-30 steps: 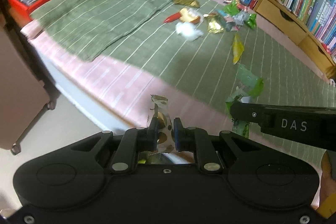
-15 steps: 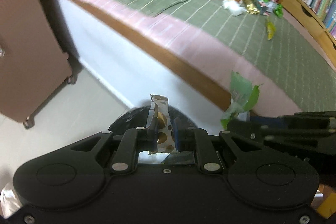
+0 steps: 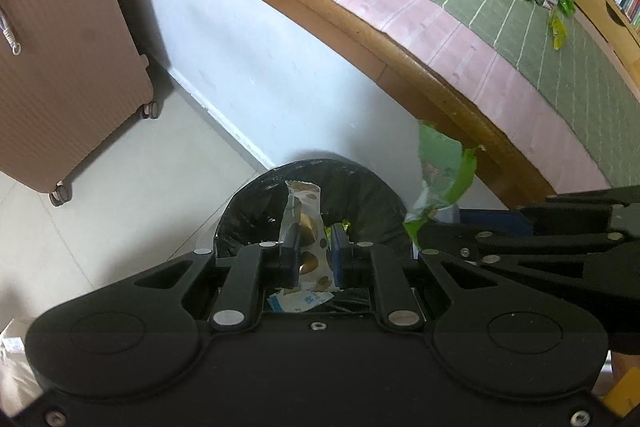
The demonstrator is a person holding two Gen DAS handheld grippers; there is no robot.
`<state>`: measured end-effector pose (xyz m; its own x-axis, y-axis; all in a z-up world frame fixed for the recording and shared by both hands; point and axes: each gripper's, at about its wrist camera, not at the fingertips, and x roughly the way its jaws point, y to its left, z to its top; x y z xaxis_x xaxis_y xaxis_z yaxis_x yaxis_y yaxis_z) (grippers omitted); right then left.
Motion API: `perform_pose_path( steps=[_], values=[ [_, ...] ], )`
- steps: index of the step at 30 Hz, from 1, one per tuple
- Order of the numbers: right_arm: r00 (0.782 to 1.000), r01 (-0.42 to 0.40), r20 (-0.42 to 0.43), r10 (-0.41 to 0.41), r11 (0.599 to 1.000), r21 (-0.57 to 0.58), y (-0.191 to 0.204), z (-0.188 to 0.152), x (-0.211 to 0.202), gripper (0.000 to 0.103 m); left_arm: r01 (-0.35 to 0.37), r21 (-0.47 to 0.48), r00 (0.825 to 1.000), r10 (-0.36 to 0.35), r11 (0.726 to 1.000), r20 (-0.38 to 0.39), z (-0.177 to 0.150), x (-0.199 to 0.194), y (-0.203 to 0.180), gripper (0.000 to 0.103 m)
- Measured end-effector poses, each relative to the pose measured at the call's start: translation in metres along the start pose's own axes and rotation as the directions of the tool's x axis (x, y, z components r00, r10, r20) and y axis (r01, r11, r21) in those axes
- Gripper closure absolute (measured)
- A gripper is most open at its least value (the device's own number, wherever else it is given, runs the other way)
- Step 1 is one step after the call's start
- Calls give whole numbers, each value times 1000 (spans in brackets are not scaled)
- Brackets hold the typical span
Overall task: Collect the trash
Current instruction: 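Carry both wrappers to the black bin and open both grippers to drop them, then move both open grippers back over the bed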
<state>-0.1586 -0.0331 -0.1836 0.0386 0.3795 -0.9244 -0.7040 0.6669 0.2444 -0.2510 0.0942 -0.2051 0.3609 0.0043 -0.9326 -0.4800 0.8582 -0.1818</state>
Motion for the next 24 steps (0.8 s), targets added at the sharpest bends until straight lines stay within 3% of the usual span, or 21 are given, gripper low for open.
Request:
perform_pose_path(
  steps=[7, 10, 11, 12, 13, 15, 24],
  values=[
    [1000, 24, -19, -24, 1000, 9, -3, 3, 15, 77, 7, 2, 1000, -7, 1000, -25, 5, 20, 3, 88],
    [999, 31, -23, -30, 999, 39, -8, 3, 21, 68, 11, 2, 999, -11, 1000, -36, 5, 29, 4, 85],
    [999, 32, -23, -30, 998, 50, -9, 3, 22, 54, 11, 3, 999, -11, 1000, -40, 5, 32, 4, 82],
    [999, 34, -22, -33, 998, 61, -11, 4, 23, 46, 7, 2, 999, -7, 1000, -43, 5, 35, 4, 79],
    [999, 33, -20, -32, 997, 73, -13, 4, 24, 45, 1, -3, 999, -1, 1000, -47, 5, 37, 5, 75],
    [999, 42, -25, -40, 995, 89, -17, 3, 25, 43, -12, -25, 998, 11, 1000, -55, 6, 41, 8, 57],
    [998, 54, -31, -50, 992, 113, -27, 1, 23, 39, -10, -25, 998, 9, 1000, -61, 6, 45, 7, 44]
  ],
)
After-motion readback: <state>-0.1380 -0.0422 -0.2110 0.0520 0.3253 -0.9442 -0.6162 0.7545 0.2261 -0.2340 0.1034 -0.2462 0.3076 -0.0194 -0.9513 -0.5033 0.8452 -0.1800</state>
